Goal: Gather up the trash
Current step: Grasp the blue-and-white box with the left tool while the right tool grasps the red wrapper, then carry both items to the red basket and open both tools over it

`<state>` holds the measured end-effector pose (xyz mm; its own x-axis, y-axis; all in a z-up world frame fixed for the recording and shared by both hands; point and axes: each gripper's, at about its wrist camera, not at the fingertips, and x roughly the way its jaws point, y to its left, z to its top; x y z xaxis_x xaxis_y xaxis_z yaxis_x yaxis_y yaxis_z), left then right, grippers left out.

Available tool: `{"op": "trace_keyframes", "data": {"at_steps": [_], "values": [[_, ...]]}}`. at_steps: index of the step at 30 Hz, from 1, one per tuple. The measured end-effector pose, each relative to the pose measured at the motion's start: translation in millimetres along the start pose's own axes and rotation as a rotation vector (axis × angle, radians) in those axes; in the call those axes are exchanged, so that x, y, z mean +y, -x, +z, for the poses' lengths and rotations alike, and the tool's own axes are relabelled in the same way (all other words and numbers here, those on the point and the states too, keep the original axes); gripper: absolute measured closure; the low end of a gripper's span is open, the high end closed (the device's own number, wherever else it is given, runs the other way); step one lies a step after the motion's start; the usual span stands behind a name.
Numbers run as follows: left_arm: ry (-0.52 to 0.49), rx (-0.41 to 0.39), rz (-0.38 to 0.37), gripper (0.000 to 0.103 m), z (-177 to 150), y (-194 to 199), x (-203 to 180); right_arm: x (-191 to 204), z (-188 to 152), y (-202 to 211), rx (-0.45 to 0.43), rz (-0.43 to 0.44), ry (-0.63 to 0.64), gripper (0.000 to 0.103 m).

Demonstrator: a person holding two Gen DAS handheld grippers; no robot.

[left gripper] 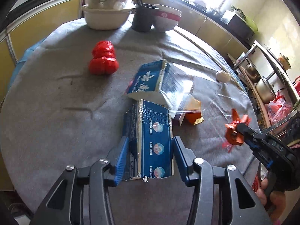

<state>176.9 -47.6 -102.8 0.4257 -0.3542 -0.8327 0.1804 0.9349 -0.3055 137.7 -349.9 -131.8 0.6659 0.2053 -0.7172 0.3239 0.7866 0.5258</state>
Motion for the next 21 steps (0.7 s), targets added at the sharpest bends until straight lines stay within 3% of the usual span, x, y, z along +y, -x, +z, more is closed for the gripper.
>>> {"op": "trace_keyframes", "data": {"at_steps": [6,12,21], "values": [[0.037,0.017,-0.001,0.065,-19,18,21,2,-27,38,-0.027,0.019,0.052,0.080],[0.080,0.035,-0.024,0.066,-34,27,31,7,-56,70,-0.060,0.037,0.132,0.080],[0.005,0.015,-0.035,0.066,-51,46,-7,16,-79,112,-0.130,-0.008,0.211,0.080]]}}
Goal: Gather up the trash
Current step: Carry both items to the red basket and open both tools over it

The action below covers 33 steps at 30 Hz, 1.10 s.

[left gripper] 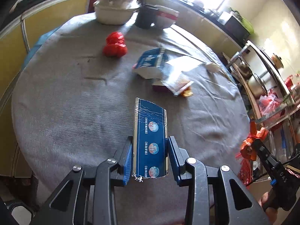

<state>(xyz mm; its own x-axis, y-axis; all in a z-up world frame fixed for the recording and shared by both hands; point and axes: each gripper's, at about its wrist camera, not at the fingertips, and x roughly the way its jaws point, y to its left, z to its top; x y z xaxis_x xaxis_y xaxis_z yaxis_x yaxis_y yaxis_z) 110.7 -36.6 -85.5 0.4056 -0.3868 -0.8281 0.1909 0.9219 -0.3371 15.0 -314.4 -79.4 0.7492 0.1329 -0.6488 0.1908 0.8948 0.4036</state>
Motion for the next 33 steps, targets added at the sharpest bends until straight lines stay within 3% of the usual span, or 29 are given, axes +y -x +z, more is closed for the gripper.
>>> {"op": "trace_keyframes", "data": {"at_steps": [7,14,24,29,33], "values": [[-0.126,-0.026,-0.044,0.066,-15,27,-57,-11,-10,44,-0.073,-0.043,0.009,0.080],[-0.291,-0.039,-0.085,0.065,-38,41,-128,-48,-22,98,-0.146,-0.096,-0.033,0.080],[-0.541,0.012,-0.195,0.065,-78,29,-242,-138,-56,159,-0.181,-0.237,-0.165,0.080],[-0.630,0.075,-0.280,0.065,-94,8,-290,-175,-69,172,-0.174,-0.288,-0.227,0.080],[-0.675,0.134,-0.343,0.057,-105,-11,-315,-194,-76,171,-0.147,-0.310,-0.271,0.078]]}}
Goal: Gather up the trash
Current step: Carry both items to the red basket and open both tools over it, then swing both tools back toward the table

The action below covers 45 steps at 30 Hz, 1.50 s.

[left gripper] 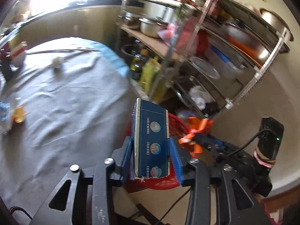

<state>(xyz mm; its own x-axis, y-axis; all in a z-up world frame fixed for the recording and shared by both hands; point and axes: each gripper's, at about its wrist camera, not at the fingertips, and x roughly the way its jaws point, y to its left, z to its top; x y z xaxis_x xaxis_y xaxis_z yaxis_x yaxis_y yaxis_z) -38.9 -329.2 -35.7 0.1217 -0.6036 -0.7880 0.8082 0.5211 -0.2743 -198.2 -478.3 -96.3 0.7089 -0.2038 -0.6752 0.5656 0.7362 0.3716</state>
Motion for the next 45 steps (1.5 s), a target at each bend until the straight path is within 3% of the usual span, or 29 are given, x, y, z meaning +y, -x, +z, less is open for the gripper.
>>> {"op": "trace_keyframes", "data": {"at_steps": [5,11,13,19,26,28,32,38,42,45], "values": [[-0.045,0.015,-0.012,0.049,3,-24,-10,-11,-2,-10,0.047,-0.056,-0.013,0.074],[-0.010,-0.033,0.009,0.044,1,-6,11,-3,2,-11,0.043,-0.047,-0.004,0.063],[0.001,-0.050,0.018,0.044,-3,3,22,7,3,-9,0.023,-0.029,0.007,0.039],[0.097,-0.088,0.188,0.044,-33,44,83,52,0,-15,0.026,0.040,0.093,0.040],[0.311,-0.146,0.488,0.044,-88,111,184,137,-6,-40,0.059,0.152,0.225,0.040],[0.380,-0.181,0.523,0.043,-101,131,207,162,-7,-46,0.056,0.204,0.250,0.040],[0.522,-0.276,0.431,0.041,-125,159,231,207,-2,-49,0.060,0.354,0.222,0.040],[0.559,-0.442,0.323,0.038,-119,161,229,270,4,-19,-0.028,0.529,0.240,0.036],[0.665,-0.510,0.167,0.038,-105,149,236,293,9,1,-0.082,0.586,0.223,0.029],[0.775,-0.506,0.070,0.038,-99,140,248,305,11,14,-0.143,0.614,0.199,0.029]]}}
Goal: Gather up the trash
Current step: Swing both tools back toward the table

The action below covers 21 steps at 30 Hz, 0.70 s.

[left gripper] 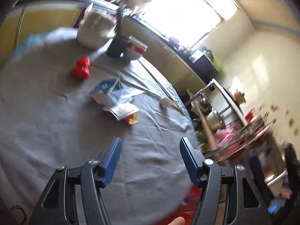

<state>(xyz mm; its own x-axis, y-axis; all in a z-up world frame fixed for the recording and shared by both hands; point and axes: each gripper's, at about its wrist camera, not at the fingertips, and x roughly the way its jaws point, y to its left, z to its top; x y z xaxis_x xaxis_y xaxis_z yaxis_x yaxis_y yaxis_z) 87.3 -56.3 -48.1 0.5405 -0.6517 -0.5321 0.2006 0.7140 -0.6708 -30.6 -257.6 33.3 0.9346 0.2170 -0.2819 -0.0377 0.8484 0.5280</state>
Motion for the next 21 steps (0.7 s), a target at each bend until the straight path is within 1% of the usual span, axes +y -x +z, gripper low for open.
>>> {"op": "trace_keyframes", "data": {"at_steps": [2,4,6,9,11,13,16,19,21], "values": [[0.077,0.025,-0.031,0.038,-2,-6,8,9,4,6,-0.065,0.023,-0.008,0.027],[0.122,0.057,-0.056,0.038,-6,-11,13,15,10,12,-0.116,0.036,-0.011,0.020],[0.153,0.105,-0.082,0.038,-13,-17,17,24,14,14,-0.167,0.060,-0.008,0.019],[0.163,0.150,-0.105,0.038,-22,-16,21,38,20,18,-0.230,0.071,0.007,0.017],[0.149,0.156,-0.102,0.038,-28,-12,19,42,24,20,-0.268,0.087,-0.005,0.015],[0.141,0.164,-0.117,0.038,-31,-10,16,45,27,22,-0.294,0.099,-0.035,0.012],[0.118,0.185,-0.144,0.038,-34,-12,7,47,29,21,-0.294,0.139,-0.081,0.006],[0.086,0.179,-0.128,0.038,-38,-12,2,50,28,12,-0.230,0.192,-0.100,0.006],[0.088,0.168,-0.114,0.038,-37,-9,7,53,26,11,-0.223,0.165,-0.077,0.006]]}}
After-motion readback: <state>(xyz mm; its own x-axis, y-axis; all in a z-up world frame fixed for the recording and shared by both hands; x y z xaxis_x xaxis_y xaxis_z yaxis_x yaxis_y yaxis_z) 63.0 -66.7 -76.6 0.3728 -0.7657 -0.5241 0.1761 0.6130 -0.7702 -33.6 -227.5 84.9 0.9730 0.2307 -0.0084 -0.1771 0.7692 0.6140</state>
